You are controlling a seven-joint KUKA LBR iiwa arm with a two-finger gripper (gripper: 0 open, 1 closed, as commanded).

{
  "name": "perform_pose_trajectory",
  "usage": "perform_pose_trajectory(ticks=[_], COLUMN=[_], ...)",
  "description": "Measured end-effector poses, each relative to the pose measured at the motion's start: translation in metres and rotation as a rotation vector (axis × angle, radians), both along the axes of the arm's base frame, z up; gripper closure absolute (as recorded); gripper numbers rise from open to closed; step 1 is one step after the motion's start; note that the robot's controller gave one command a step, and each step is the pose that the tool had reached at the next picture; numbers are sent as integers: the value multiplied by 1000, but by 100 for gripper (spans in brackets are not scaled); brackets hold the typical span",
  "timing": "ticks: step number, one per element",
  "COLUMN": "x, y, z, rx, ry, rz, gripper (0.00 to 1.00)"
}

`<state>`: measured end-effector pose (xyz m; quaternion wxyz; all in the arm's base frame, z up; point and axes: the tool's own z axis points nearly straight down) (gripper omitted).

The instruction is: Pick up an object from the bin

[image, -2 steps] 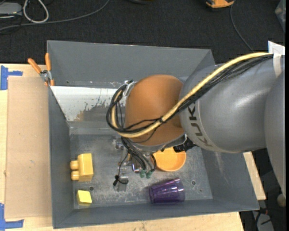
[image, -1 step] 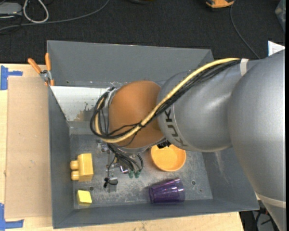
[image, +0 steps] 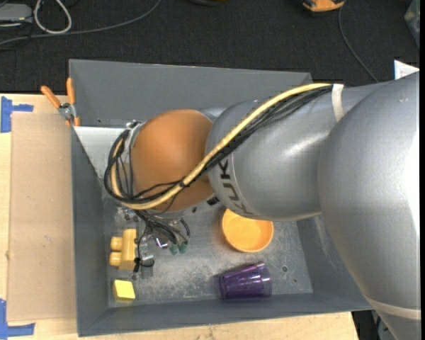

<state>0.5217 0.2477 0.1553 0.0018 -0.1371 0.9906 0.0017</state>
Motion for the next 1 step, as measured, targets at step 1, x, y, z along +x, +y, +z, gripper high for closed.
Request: perform_pose_trajectory(ticks=[1], x=[19], y=[-2], z=[-14], rx=[-5], ry=[5], rz=[189], gripper=[0])
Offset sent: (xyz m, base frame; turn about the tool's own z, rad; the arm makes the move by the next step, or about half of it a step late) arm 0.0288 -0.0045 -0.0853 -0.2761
